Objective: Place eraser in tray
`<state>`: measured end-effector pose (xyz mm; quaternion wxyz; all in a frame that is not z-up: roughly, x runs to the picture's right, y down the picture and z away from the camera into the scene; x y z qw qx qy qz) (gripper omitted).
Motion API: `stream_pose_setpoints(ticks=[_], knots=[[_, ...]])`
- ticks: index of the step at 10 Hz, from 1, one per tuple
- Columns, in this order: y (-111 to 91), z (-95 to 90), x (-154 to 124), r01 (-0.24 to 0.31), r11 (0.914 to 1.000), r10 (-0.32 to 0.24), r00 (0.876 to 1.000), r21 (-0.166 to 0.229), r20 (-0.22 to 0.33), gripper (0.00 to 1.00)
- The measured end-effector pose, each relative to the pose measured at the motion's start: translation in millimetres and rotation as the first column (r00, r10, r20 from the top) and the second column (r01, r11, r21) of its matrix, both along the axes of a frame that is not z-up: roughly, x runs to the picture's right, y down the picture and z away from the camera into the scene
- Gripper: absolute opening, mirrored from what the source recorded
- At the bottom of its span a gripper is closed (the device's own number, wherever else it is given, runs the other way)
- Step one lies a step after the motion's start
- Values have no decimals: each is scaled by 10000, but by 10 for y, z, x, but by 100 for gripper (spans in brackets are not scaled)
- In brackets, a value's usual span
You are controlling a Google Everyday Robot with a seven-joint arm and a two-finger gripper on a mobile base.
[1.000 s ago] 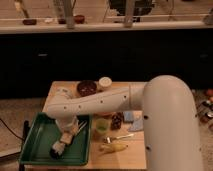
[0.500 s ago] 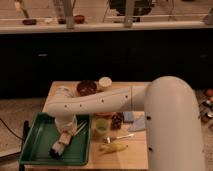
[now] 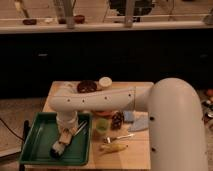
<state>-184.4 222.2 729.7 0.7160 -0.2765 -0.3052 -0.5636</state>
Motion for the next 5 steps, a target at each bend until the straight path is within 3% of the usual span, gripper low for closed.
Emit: stream_pose_setpoints(ticks=[3, 5], knots=[[-32, -20, 29, -57, 9996, 63, 9998, -293, 211, 62], [-33, -31, 38, 6, 9992, 5, 9996, -408, 279, 77]])
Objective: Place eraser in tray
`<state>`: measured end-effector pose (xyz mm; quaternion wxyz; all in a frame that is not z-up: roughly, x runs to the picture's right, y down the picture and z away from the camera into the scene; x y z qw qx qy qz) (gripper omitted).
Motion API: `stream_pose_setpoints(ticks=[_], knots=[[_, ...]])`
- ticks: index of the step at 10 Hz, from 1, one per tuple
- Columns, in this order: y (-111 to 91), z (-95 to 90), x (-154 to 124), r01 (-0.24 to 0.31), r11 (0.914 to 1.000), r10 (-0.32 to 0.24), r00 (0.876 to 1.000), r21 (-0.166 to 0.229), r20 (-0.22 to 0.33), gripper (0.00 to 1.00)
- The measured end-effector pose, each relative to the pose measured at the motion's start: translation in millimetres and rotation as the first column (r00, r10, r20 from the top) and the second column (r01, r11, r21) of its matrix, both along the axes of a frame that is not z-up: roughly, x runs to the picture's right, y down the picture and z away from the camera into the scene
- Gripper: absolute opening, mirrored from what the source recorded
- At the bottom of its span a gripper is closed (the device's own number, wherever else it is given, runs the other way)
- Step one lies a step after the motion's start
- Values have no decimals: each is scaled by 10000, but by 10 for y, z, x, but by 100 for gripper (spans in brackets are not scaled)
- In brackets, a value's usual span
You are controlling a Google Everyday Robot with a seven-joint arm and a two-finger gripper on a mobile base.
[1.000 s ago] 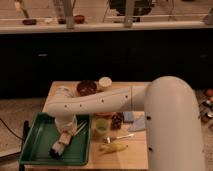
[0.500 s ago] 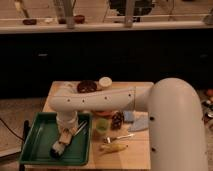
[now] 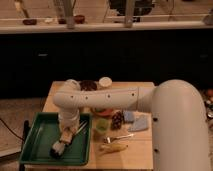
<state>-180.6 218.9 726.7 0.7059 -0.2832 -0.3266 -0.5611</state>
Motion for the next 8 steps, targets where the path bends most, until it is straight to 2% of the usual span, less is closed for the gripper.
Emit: stream_pose_setpoints(ticks=[1, 4, 8], knots=[[-4, -6, -1, 14, 10000, -13, 10000, -44, 65, 80], [-16, -26, 7, 57, 10000, -56, 9998, -73, 179, 80], [-85, -39, 13, -24, 9999, 21, 9997, 120, 263, 80]])
